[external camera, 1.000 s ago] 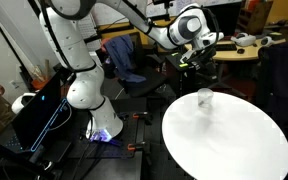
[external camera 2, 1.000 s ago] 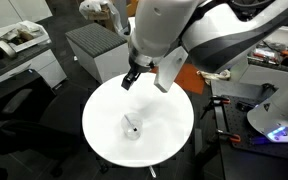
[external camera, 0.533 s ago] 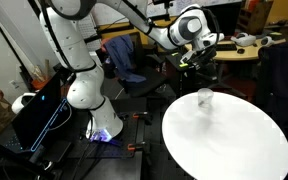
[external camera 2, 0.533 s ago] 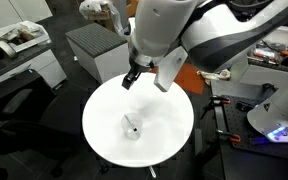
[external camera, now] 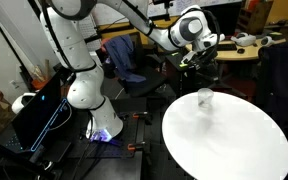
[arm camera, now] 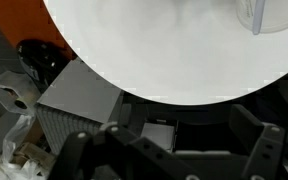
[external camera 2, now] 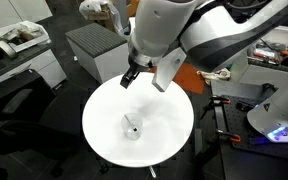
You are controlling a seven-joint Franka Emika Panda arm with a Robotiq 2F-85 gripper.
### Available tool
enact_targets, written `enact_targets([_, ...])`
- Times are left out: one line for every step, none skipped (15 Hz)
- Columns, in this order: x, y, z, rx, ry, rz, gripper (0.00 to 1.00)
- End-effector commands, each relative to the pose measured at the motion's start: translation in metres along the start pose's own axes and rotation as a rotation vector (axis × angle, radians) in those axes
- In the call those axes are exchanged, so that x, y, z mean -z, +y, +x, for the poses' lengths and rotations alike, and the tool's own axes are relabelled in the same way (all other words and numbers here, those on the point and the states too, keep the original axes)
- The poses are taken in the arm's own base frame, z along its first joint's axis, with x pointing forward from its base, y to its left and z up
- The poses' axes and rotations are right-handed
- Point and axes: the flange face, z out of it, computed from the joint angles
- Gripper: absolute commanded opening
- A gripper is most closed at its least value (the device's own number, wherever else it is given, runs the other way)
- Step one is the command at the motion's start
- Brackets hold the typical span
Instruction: Remove the pen from the cup and then move the cup to the right
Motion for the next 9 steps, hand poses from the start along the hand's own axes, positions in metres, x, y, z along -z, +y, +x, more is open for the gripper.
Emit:
enact_targets([-0.006, -0.013, -0.003, -0.011, 0.045, 0.050, 1.00])
enact_targets([-0.008, -0.017, -0.005, -0.005, 0.056, 0.063, 1.00])
enact_targets([-0.010, -0.020, -0.006, -0.001, 0.070, 0.081, 1.00])
enact_targets([-0.012, -0.024, -0.008, 0.007, 0.084, 0.098, 1.00])
enact_targets([-0.014, -0.026, -0.009, 0.012, 0.100, 0.113, 1.00])
enact_targets([-0.016, -0.029, -0.012, 0.018, 0.113, 0.125, 1.00])
enact_targets([-0.018, -0.031, -0.014, 0.018, 0.123, 0.134, 1.00])
enact_targets([-0.020, -0.034, -0.017, 0.017, 0.128, 0.141, 1.00])
enact_targets([-0.022, -0.037, -0.019, 0.012, 0.129, 0.145, 1.00])
